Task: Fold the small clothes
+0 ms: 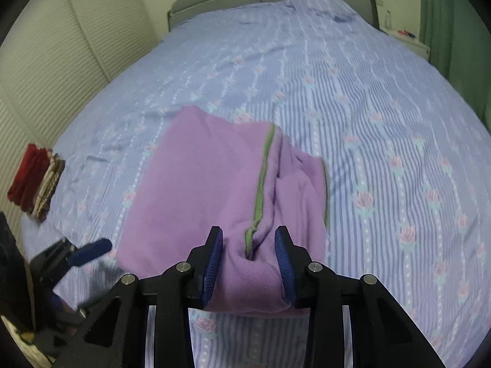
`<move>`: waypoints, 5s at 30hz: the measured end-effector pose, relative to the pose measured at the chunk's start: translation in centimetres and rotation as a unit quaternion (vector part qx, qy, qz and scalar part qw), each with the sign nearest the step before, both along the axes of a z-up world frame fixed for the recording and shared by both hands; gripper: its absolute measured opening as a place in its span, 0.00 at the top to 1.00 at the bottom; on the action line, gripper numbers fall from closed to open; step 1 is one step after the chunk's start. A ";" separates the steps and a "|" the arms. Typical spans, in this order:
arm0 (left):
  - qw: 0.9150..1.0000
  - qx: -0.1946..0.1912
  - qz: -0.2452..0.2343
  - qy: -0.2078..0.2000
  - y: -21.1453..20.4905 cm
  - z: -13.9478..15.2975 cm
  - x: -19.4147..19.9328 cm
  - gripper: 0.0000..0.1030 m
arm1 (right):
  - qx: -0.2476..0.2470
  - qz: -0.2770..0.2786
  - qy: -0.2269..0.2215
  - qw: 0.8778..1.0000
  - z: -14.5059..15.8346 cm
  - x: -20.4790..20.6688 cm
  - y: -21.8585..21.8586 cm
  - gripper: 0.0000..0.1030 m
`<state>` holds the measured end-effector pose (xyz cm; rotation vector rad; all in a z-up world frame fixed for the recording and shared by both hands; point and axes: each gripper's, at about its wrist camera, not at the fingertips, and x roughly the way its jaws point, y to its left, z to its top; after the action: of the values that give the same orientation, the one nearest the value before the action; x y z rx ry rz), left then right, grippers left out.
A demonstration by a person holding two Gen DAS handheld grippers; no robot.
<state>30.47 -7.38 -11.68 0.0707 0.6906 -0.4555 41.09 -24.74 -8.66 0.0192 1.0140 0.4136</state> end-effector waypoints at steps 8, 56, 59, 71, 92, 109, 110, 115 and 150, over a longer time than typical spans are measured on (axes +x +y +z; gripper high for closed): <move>0.998 0.036 0.049 0.000 -1.3 -2.1 2.1 0.51 | 0.000 -0.007 -0.062 0.998 0.9 -2.2 -0.8 0.85; 0.996 -0.073 -0.006 0.059 1.3 2.7 8.0 0.85 | 0.024 -0.170 -0.128 0.977 -4.1 -4.6 -4.5 0.82; 0.995 -0.070 -0.001 0.066 0.8 1.0 8.6 0.85 | 0.033 -0.176 -0.128 0.975 -4.3 -4.6 -4.5 0.82; 0.995 -0.077 0.014 0.069 0.3 -1.1 8.5 0.85 | 0.158 -0.297 -0.100 0.937 -5.5 -7.7 -7.2 0.30; 0.998 -0.051 0.012 0.016 0.7 -1.4 4.5 0.82 | 0.264 -0.366 -0.046 0.891 -8.2 -3.6 -4.4 0.15; 0.971 -0.174 0.048 0.154 4.9 -2.0 12.7 0.28 | 0.222 -0.378 -0.091 0.894 -8.3 -5.4 -4.6 0.44; 0.969 -0.182 0.049 0.159 4.9 -2.3 13.1 0.28 | 0.219 -0.377 -0.093 0.895 -8.2 -5.5 -4.6 0.44; 0.955 -0.222 0.049 0.192 4.5 -4.0 14.2 0.28 | 0.213 -0.375 -0.098 0.897 -8.4 -5.2 -4.7 0.44; 0.992 -0.107 0.025 0.067 7.4 8.5 -0.7 0.52 | 0.204 -0.292 -0.131 0.925 0.6 -17.2 1.8 0.58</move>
<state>29.75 0.06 -3.22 -0.1805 0.7706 -0.4877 23.92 -22.92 -8.03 0.6152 0.6003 0.0659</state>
